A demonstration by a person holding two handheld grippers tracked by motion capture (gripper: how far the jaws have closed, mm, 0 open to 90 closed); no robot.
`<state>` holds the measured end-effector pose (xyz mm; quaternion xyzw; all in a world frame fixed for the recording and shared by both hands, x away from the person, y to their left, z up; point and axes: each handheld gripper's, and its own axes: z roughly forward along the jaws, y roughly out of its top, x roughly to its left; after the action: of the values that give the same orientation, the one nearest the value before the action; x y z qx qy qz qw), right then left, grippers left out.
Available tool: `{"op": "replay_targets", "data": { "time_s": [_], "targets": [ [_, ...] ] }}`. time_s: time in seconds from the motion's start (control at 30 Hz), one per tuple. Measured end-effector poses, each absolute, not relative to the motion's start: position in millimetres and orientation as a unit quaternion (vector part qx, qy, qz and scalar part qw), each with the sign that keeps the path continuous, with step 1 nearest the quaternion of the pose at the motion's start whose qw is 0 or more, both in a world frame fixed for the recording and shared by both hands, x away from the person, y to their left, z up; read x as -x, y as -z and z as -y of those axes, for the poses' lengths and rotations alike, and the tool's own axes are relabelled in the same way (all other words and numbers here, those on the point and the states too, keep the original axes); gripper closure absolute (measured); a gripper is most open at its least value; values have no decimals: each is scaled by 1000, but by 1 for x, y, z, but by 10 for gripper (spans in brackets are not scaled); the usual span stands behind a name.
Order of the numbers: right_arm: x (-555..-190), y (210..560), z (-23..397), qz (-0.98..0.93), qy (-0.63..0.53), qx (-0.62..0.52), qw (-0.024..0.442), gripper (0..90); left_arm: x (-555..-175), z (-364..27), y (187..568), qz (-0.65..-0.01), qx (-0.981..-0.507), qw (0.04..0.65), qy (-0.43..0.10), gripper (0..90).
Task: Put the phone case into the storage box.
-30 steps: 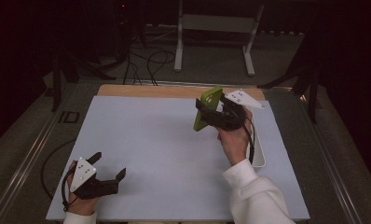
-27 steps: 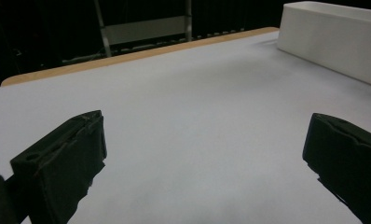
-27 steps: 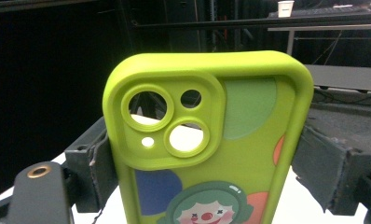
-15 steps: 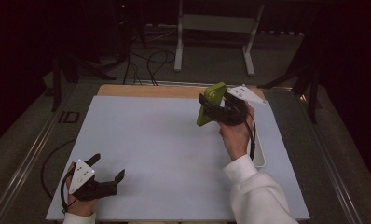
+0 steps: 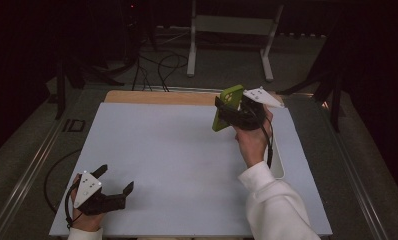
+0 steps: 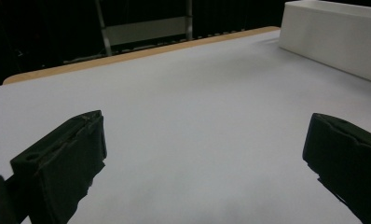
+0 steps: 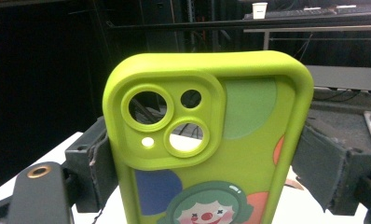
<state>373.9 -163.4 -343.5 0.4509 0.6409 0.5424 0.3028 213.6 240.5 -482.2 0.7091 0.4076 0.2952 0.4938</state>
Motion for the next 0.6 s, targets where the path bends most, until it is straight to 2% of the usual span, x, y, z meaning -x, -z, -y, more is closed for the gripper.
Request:
{"op": "replay_targets", "data": {
  "time_s": [0.6],
  "targets": [
    [-388,343,168,-631,-533,-465,319,165,-213,-241,482,-408,-708,494,-296,0]
  ]
}}
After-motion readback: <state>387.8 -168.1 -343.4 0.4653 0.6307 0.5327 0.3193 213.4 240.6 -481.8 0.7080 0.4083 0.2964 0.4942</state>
